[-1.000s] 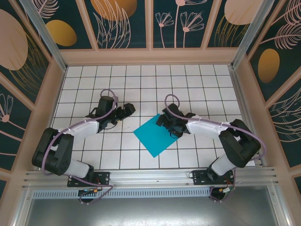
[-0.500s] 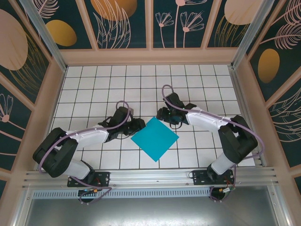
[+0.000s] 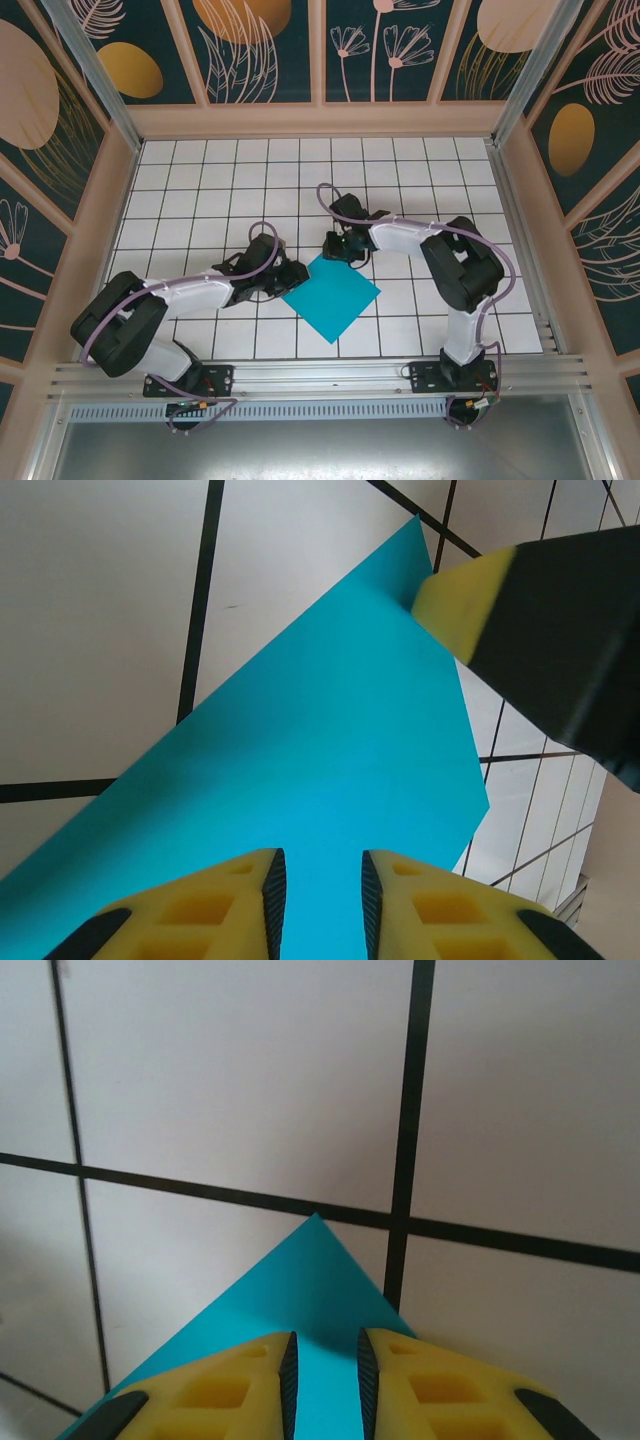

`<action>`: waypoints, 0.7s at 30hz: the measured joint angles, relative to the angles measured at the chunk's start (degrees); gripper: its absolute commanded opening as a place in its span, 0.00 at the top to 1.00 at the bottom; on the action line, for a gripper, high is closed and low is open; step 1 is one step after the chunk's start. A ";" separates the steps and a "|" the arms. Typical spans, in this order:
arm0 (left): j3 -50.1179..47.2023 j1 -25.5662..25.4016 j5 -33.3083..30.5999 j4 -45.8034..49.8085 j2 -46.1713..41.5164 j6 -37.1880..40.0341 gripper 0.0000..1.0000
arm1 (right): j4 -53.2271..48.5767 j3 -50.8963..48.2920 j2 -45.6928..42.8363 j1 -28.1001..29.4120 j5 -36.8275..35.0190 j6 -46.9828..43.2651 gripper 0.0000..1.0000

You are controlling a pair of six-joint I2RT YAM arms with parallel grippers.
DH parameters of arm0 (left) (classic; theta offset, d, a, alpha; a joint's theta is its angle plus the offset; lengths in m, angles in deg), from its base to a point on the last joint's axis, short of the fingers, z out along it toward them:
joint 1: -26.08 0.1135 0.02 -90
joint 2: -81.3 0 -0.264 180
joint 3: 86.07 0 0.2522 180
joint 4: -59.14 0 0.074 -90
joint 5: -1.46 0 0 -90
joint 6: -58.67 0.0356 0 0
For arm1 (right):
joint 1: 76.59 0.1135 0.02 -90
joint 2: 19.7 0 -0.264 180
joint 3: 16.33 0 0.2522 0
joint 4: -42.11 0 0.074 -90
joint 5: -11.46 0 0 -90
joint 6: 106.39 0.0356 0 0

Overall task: Fold a paper plane with a square sheet of paper (pick it up from the middle)
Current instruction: Rotate the square sheet of paper at the center of the table.

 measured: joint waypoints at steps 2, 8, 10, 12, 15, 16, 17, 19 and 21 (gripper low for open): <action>0.35 0.00 0.00 0.09 0.46 0.02 0.72 | -0.22 0.57 0.33 -0.39 0.11 0.02 0.74; 1.42 0.00 -0.20 0.15 1.16 0.04 0.72 | 1.07 0.39 0.83 -3.10 -1.07 2.38 0.74; 1.97 0.00 -0.20 0.15 1.38 0.07 0.72 | 2.34 -0.57 0.48 -4.70 -1.88 4.61 0.74; 2.75 0.00 -0.20 0.13 2.01 0.26 0.72 | 3.41 -2.05 -0.57 -6.43 -3.56 6.91 0.73; 3.69 0.00 -0.20 0.11 3.19 0.46 0.71 | 3.96 -4.85 -3.15 -9.51 -7.52 10.27 0.66; 3.89 0.00 -0.22 0.13 3.52 0.50 0.70 | 3.63 -5.62 -4.17 -10.29 -9.40 11.15 0.62; 4.11 0.00 -0.44 0.13 3.82 0.52 0.69 | 2.82 -6.16 -5.14 -10.95 -11.50 11.47 0.56; 4.52 0.00 -1.20 0.15 4.11 0.68 0.67 | 0.55 -6.29 -6.56 -11.74 -14.91 11.08 0.47; 5.16 0.00 -2.19 0.37 4.15 0.94 0.63 | -1.57 -5.84 -8.15 -11.74 -17.09 9.14 0.38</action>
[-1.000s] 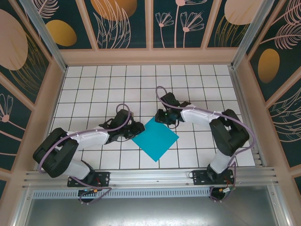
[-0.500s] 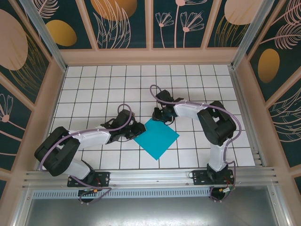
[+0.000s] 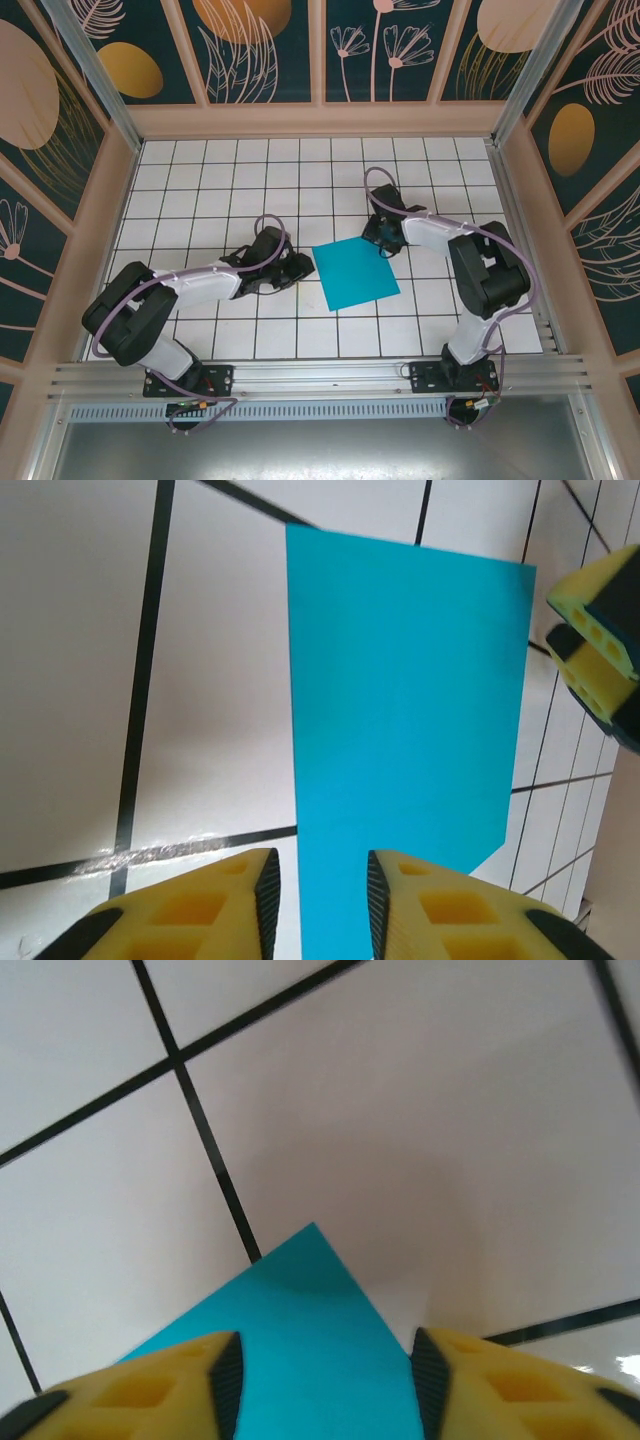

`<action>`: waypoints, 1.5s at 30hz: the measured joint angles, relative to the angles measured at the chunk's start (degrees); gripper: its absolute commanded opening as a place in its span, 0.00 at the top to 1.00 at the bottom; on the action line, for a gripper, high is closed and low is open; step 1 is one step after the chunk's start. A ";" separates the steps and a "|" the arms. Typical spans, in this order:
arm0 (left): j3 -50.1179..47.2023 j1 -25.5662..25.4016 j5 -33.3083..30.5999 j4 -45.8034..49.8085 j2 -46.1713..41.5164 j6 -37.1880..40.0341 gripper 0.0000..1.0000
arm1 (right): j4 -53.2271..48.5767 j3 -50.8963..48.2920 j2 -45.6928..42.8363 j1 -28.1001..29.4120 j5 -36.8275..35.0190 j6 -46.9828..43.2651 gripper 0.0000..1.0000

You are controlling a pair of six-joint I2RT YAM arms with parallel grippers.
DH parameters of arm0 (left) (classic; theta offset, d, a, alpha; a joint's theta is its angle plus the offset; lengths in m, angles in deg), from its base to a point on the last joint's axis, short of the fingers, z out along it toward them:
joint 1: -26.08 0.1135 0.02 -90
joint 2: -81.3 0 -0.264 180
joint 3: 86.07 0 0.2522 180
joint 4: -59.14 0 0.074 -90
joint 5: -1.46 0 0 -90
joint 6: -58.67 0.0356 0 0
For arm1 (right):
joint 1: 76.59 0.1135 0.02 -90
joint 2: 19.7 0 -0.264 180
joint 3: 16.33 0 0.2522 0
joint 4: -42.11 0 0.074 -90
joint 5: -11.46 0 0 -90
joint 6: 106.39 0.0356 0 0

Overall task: Fold a paper plane with a square sheet of paper (pick it up from the middle)
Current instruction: Rotate the square sheet of paper at the center of the table, then fold the square sheet of paper in half at the center of the table.

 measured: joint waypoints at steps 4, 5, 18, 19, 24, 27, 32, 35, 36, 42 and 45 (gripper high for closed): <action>1.64 0.46 -2.36 1.29 -0.09 1.38 0.52 | -2.89 1.68 -2.82 1.51 -0.85 -5.81 0.23; 1.81 0.90 -2.97 1.60 -0.24 1.81 0.47 | -3.34 1.84 -3.41 2.12 -0.52 -7.32 0.20; 4.50 9.11 -11.69 11.89 -6.08 9.81 0.01 | -11.23 2.43 -0.52 12.66 1.31 -16.20 0.03; 4.85 9.14 -12.48 12.44 -6.40 10.43 0.01 | -11.54 2.49 0.04 12.66 1.27 -16.22 0.03; 5.57 9.38 -15.89 14.21 -8.02 12.92 0.01 | -12.39 3.23 2.95 12.96 1.14 -16.46 0.03; 5.57 9.46 -16.33 14.99 -8.00 13.33 0.01 | -12.76 3.67 3.34 13.03 0.94 -16.68 0.03; 5.57 9.46 -16.28 15.43 -7.89 13.33 0.01 | -13.16 4.00 4.07 13.03 0.28 -16.90 0.06; 5.57 9.46 -16.24 15.43 -7.63 13.33 0.01 | -13.31 4.22 4.35 13.03 0.04 -16.90 0.09; 5.57 9.46 -16.22 15.43 -7.54 13.33 0.02 | -13.42 4.35 4.44 13.05 -0.02 -16.90 0.10; 5.57 9.46 -15.98 15.41 -7.34 13.33 0.01 | -13.27 4.74 4.98 13.29 -0.63 -16.87 0.17; 5.57 9.46 -15.78 15.39 -7.34 13.31 0.01 | -13.09 4.94 5.09 13.31 -0.81 -16.74 0.24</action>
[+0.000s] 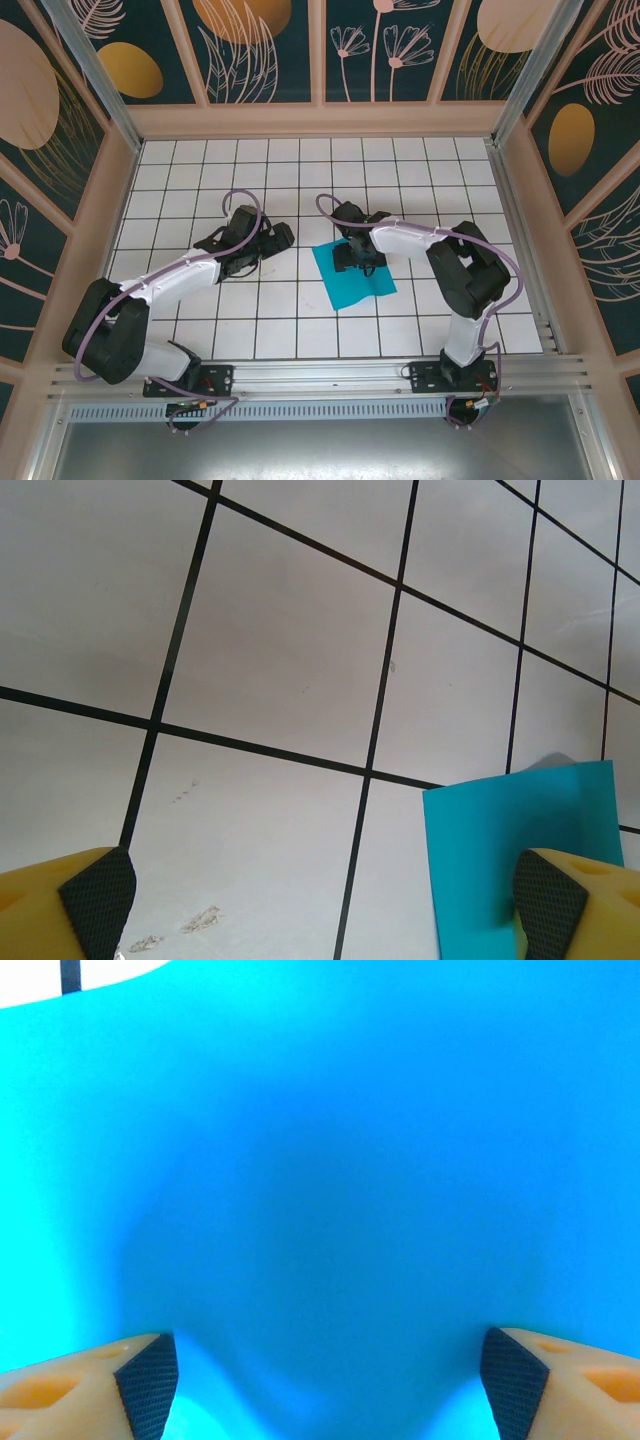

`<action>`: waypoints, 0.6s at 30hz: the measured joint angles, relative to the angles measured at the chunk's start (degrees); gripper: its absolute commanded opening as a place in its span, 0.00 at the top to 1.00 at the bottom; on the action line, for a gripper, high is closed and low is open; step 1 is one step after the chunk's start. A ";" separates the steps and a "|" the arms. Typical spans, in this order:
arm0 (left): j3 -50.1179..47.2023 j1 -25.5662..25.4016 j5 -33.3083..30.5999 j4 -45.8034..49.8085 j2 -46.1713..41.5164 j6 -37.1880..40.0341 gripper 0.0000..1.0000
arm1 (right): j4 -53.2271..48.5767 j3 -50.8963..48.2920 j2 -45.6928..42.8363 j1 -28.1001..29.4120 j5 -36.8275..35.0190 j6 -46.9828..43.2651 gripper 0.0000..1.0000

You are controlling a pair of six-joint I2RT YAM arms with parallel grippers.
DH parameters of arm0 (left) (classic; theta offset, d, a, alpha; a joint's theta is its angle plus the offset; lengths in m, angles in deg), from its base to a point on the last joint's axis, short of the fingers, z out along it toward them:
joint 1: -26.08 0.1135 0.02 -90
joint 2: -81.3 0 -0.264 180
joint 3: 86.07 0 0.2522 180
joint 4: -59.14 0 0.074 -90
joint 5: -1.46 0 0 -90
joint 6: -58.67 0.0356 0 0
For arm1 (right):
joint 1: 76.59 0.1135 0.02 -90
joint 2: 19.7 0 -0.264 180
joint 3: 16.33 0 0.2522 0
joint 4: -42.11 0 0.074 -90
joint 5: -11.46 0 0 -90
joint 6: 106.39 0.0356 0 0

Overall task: Fold a paper plane with a square sheet of paper (pick it up from the middle)
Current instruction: Fold the square sheet of paper in half at the center of the table.

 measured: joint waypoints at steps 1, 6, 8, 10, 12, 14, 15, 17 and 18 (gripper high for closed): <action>0.00 0.00 0.02 0.02 0.00 -0.02 0.01 | 0.13 0.04 0.00 0.00 0.00 -0.02 0.28; -0.42 0.00 0.79 -0.66 0.00 -0.52 0.01 | 1.22 0.17 -0.09 -0.02 0.90 0.74 0.55; -1.31 0.00 1.99 -1.60 -0.02 -1.29 0.01 | 2.78 -0.11 -0.50 -0.52 3.48 1.60 0.64; -2.40 0.04 3.48 -2.93 -0.02 -2.08 0.01 | 6.60 -1.62 -1.68 -1.29 8.68 3.15 0.67; -3.61 0.26 5.44 -4.66 -0.17 -2.91 0.02 | 11.06 -3.91 -3.54 -2.14 14.47 5.27 0.68; -5.33 0.72 8.20 -7.26 -1.09 -3.93 0.01 | 17.51 -6.95 -6.21 -3.61 21.22 8.28 0.68; -6.03 0.92 9.18 -8.37 -1.60 -4.28 0.02 | 20.09 -8.04 -7.19 -4.28 23.74 9.62 0.68; -7.89 1.62 12.28 -11.67 -3.15 -5.35 0.01 | 26.91 -10.40 -9.16 -5.97 29.88 12.92 0.68; -8.61 1.90 13.66 -13.25 -3.74 -5.90 0.01 | 29.53 -11.13 -9.64 -6.62 32.22 14.23 0.68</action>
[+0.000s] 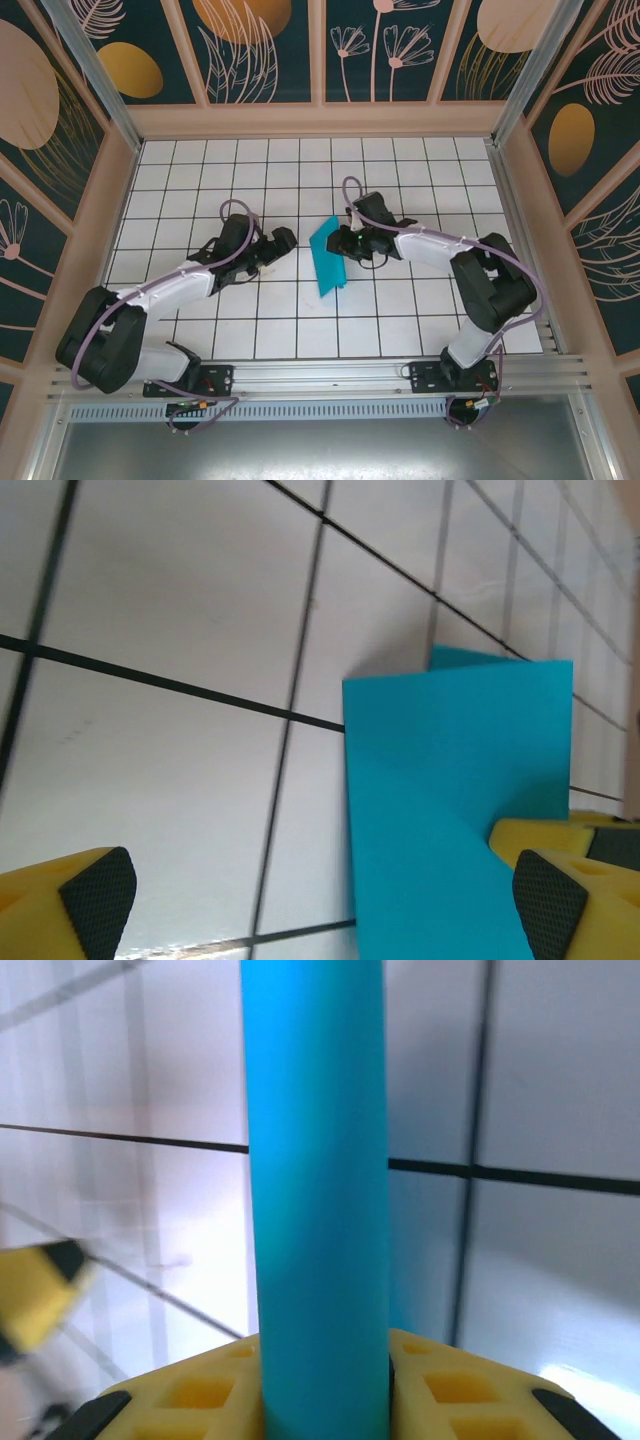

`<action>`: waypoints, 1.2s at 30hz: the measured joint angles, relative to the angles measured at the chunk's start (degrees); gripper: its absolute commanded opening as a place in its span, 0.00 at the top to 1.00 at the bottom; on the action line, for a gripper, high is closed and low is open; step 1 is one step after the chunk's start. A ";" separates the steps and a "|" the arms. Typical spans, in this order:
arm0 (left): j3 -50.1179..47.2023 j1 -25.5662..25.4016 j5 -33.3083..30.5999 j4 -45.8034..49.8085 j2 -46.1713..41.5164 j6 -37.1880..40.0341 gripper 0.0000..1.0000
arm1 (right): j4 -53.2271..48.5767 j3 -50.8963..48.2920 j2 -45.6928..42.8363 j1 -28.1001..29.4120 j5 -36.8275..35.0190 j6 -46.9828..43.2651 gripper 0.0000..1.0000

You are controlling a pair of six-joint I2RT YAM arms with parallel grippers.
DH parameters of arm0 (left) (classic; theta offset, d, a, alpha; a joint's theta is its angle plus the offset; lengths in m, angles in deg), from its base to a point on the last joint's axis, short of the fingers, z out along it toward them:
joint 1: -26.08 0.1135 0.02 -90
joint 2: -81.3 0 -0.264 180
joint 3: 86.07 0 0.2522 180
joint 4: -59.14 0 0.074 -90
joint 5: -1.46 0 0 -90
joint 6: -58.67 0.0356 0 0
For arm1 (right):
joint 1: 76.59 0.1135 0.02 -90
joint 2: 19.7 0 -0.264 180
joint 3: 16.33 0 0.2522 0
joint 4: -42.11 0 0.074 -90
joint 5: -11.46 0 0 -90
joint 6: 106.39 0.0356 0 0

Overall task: Fold a paper plane with a square sheet of paper (pick it up from the middle)
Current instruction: Fold the square sheet of paper in half at the center of the table.

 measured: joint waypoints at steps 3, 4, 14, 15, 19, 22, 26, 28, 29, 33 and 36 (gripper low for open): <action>-2.62 0.81 4.76 -6.40 -1.79 -1.99 0.01 | 7.85 -1.73 -0.55 -1.79 6.75 3.67 0.68; -3.48 1.03 6.38 -8.68 -2.16 -2.75 0.01 | 10.45 -2.43 -0.55 -2.32 9.07 4.98 0.68; -8.13 1.64 17.46 -30.34 0.55 -12.00 0.16 | 25.75 -6.40 -0.55 -6.27 21.73 15.54 0.66; -8.44 1.73 18.12 -32.28 1.18 -13.00 0.19 | 26.95 -6.84 -0.55 -6.47 22.43 16.50 0.66; -8.94 1.84 19.54 -37.73 3.15 -15.89 0.33 | 31.28 -8.50 -0.55 -7.04 24.46 20.46 0.66; -9.27 1.84 20.00 -40.96 4.44 -17.55 0.39 | 33.66 -8.96 -0.52 -7.08 25.46 22.71 0.66; -9.53 1.84 20.50 -43.63 6.14 -18.97 0.49 | 36.13 -9.01 -0.52 -7.08 26.12 24.94 0.66; -9.79 1.84 20.74 -45.00 6.86 -19.69 0.55 | 36.94 -9.05 -0.52 -7.08 26.27 25.62 0.66; -9.92 1.84 20.79 -45.51 7.15 -19.93 0.59 | 37.07 -9.05 -0.52 -7.08 26.32 25.86 0.66; -10.75 1.84 20.90 -48.43 7.89 -21.09 0.76 | 37.40 -9.05 -0.26 -7.06 26.43 26.25 0.66; -11.08 1.84 20.81 -50.38 8.48 -21.55 0.86 | 37.35 -9.05 0.37 -6.88 26.27 26.21 0.66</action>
